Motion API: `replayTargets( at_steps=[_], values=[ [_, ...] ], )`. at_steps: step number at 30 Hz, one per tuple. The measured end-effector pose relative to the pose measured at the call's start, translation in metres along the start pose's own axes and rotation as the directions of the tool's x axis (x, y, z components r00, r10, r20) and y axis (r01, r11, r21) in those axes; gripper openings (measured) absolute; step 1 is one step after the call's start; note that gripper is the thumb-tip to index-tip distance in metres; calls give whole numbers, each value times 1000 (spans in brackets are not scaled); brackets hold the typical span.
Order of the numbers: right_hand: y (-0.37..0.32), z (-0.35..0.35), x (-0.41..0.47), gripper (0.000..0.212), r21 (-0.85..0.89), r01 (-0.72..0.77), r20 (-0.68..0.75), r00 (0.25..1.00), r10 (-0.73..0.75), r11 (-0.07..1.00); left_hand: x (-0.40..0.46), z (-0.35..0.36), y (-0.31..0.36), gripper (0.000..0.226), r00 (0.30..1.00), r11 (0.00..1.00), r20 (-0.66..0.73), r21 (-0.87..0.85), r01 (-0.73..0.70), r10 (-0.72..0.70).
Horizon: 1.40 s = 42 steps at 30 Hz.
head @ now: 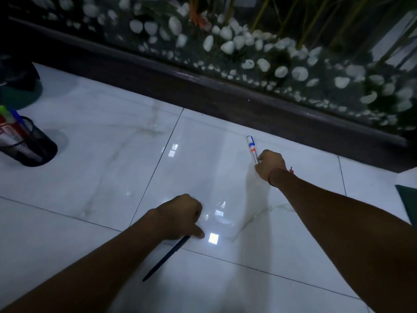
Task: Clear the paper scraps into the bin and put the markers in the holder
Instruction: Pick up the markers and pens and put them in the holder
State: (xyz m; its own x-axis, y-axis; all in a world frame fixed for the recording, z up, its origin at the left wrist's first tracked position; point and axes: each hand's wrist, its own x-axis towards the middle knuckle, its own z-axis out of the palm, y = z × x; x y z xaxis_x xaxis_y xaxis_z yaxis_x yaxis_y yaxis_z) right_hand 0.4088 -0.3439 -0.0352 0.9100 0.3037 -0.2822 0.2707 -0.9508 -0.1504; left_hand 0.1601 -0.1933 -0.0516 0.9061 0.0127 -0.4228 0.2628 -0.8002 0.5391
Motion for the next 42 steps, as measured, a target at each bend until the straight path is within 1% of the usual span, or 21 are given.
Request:
replayTargets(
  at_steps=[3,5,8,10,12,13,15,17,19,21,22,25,27,29,31,33,35,38,40,42],
  values=[
    [-9,9,-16,30,39,31,47,998,-32,999,-4,-1,2,39,997,990,78,143,-11,0],
    [-18,17,-32,31,65,40,102,994,-47,997,-2,1,1,34,994,988,111,156,-15,-2],
    [-28,31,-57,32,85,75,172,981,-88,994,2,-1,-2,25,992,992,128,123,-25,9],
    [-32,38,-73,32,75,87,228,968,-102,993,5,-4,-6,21,996,997,95,76,-6,-1],
    [-36,43,-84,34,70,82,261,960,-98,994,9,-9,-11,20,999,999,20,-19,28,-27],
    [-38,44,-86,35,74,76,249,964,-92,994,10,-11,-13,19,999,996,-18,-73,44,-45],
    [-45,41,-83,38,82,87,166,981,-99,993,11,-19,-14,14,995,984,-69,-171,57,-70],
    [-52,36,-73,42,99,142,86,985,-150,985,11,-27,-14,6,992,968,-93,-241,63,-87],
    [-61,33,-64,44,133,182,86,977,-194,974,8,-33,-15,5,984,946,-115,-310,92,-134],
    [-69,34,-61,36,171,199,117,968,-220,965,3,-38,-16,9,972,905,-139,-408,117,-188],
    [-72,35,-62,31,157,209,131,964,-230,965,1,-39,-18,11,966,889,-156,-443,118,-206],
    [-84,36,-67,24,71,249,170,951,-258,966,-9,-48,-25,11,946,871,-235,-484,86,-224],
    [-96,32,-73,21,97,241,179,950,-255,966,-17,-60,-29,9,924,855,-286,-514,75,-253],
    [-112,26,-80,17,196,225,166,952,-259,954,-27,-74,-34,7,897,839,-336,-540,66,-288],
    [-134,16,-88,14,359,201,145,953,-267,911,-38,-93,-41,11,851,805,-394,-591,53,-346],
    [-161,2,-97,9,536,178,126,950,-287,826,-51,-113,-50,15,787,785,-472,-619,26,-398],
    [-193,-13,-108,7,652,169,102,946,-307,739,-71,-135,-63,14,713,803,-565,-596,-5,-415],
    [-240,-34,-121,9,736,234,20,931,-366,636,-100,-165,-84,10,604,818,-665,-574,-37,-439],
    [-280,-43,-130,11,779,278,-27,910,-413,562,-121,-182,-102,7,522,814,-713,-578,-59,-468],
    [-310,-50,-139,13,813,310,-75,895,-440,492,-134,-194,-115,5,462,807,-741,-584,-85,-487]
  ],
)
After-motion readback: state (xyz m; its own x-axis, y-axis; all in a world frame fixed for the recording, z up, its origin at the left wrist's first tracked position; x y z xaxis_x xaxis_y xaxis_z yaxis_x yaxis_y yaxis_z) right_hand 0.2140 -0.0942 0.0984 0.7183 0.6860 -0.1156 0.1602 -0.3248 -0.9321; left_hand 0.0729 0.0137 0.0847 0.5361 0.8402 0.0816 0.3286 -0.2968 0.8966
